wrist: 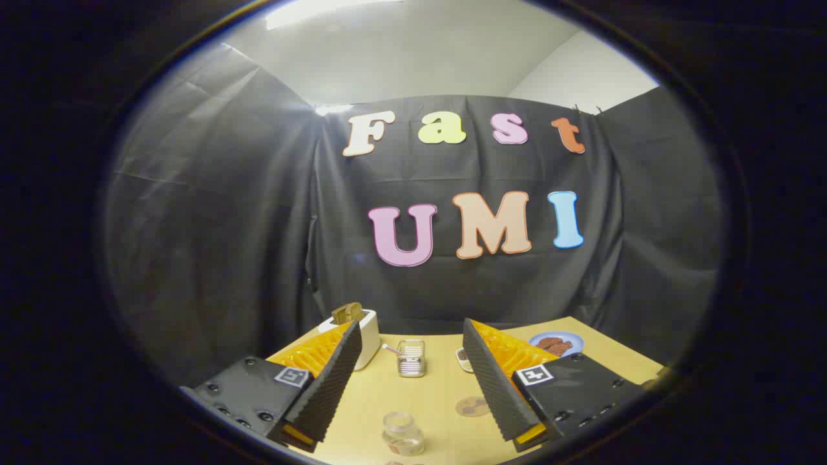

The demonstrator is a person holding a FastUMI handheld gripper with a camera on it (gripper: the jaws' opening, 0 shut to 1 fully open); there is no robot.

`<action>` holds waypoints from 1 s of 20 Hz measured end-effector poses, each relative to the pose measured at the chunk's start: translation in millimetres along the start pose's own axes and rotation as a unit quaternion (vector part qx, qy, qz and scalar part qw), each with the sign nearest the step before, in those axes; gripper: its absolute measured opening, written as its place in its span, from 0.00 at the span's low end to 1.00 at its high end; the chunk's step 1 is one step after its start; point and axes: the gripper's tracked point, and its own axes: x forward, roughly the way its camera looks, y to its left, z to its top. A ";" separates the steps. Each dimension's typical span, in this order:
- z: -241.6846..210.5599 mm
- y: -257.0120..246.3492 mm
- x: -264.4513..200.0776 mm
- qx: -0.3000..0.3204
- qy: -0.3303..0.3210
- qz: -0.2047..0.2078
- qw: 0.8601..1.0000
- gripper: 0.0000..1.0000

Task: Take the bottle from table, then pour the juice into the cup, finally place the bottle on the coaster

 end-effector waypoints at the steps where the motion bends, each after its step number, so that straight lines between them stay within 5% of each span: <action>1: -0.2 -1.4 0.9 0.000 0.001 -0.002 1.000 0.99; 20: -43.5 -23.4 0.3 0.008 0.027 -0.034 0.999 0.99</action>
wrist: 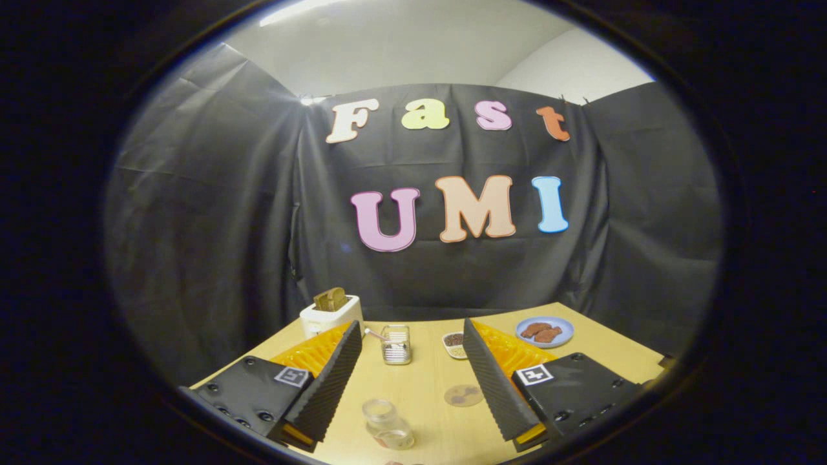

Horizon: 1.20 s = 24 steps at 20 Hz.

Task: Take the bottle from table, then pour the juice into the cup, finally place the bottle on the coaster

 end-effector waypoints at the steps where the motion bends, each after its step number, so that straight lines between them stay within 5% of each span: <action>1: -5.3 0.2 -0.4 0.001 0.003 0.000 1.000 0.99; 11: -97.4 30.5 -6.9 -0.023 0.064 0.029 0.997 0.99; 24: -221.5 39.6 19.0 -0.012 0.159 0.003 0.987 1.00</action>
